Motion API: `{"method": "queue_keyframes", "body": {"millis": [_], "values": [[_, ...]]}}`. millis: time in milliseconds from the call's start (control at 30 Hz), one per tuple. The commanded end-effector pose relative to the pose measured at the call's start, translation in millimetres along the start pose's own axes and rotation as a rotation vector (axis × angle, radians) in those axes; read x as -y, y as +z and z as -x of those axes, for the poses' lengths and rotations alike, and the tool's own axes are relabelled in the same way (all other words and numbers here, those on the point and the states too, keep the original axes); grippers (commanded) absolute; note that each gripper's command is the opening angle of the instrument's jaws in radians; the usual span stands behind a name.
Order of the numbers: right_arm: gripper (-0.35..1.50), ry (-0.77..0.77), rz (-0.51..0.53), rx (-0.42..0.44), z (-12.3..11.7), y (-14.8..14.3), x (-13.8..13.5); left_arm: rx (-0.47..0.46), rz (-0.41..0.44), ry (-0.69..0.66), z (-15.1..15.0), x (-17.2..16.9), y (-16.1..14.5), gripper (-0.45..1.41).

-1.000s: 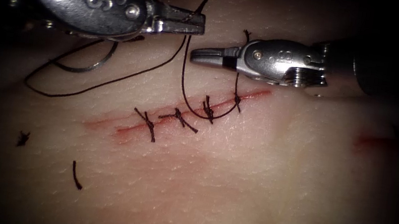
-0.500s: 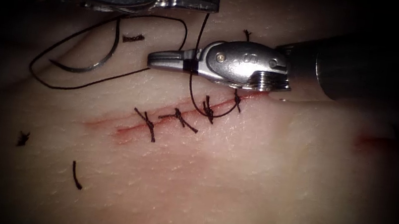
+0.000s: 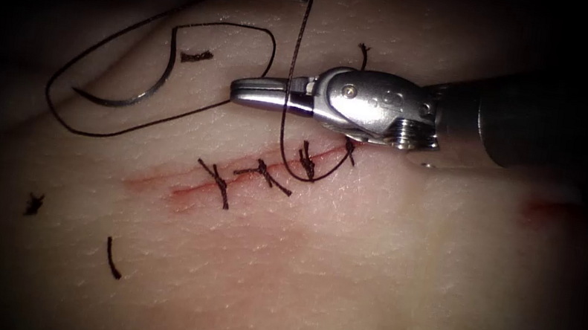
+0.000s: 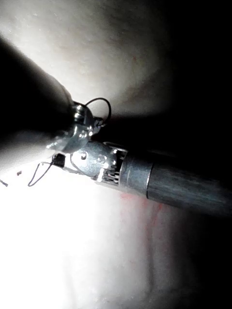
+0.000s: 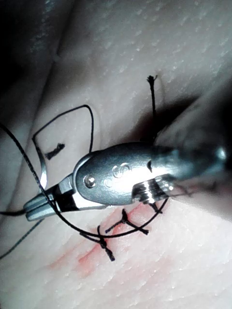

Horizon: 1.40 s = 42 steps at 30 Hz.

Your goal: Wound Closure

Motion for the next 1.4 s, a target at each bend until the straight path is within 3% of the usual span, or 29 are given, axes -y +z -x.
{"method": "queue_keyframes", "body": {"millis": [33, 267, 333, 433, 633, 800, 1000, 1067, 1267, 1300, 1333, 1400], "values": [[-0.35, 0.009, 0.001, -0.024, 0.5, 0.4, 0.6, 0.002, -0.005, -0.001, 0.6, 0.0, 1.0, -0.45], [-0.33, 0.046, -0.036, -0.083, 0.1, 1.1, 1.2, 0.016, -0.005, -0.018, 2.9, -0.4, 3.1, -0.45], [0.04, 0.07, -0.041, -0.096, -0.1, 1.2, 1.4, 0.014, 0.002, -0.016, 3.6, -0.6, 3.7, -0.45], [0.41, 0.103, -0.045, -0.118, -0.5, 1.1, 1.5, 0.013, 0.008, -0.025, 4.8, -1.0, 4.7, -0.45], [0.49, 0.167, -0.036, -0.172, -1.7, -1.1, 1.6, 0.025, 0.022, -0.037, 8.2, -2.0, 6.3, -0.45], [0.69, 0.194, -0.029, -0.2, -2.3, -2.1, 1.6, 0.025, 0.017, -0.042, 9.4, -2.2, 7.4, -0.45], [0.58, 0.213, -0.023, -0.221, -2.6, -3.0, 1.7, 0.013, 0.021, -0.053, 9.5, -2.7, 8.8, -0.45], [0.46, 0.231, 0.024, -0.237, -2.8, -3.7, 1.2, 0.006, 0.02, -0.051, 9.6, -3.7, 9.9, -0.45], [0.42, 0.229, 0.136, -0.212, -3.7, -5.1, -0.4, 0.004, 0.021, -0.053, 10.1, -6.6, 13.3, -0.45], [0.26, 0.227, 0.144, -0.207, -3.8, -5.3, -0.4, 0.003, 0.019, -0.048, 10.3, -7.5, 13.9, -0.45], [0.21, 0.226, 0.148, -0.205, -3.8, -5.4, -0.5, 0.003, 0.019, -0.051, 10.3, -7.7, 14.0, -0.45], [0.26, 0.221, 0.177, -0.192, -3.9, -5.7, -0.7, 0.005, 0.017, -0.054, 10.2, -8.3, 14.4, -0.45]]}}
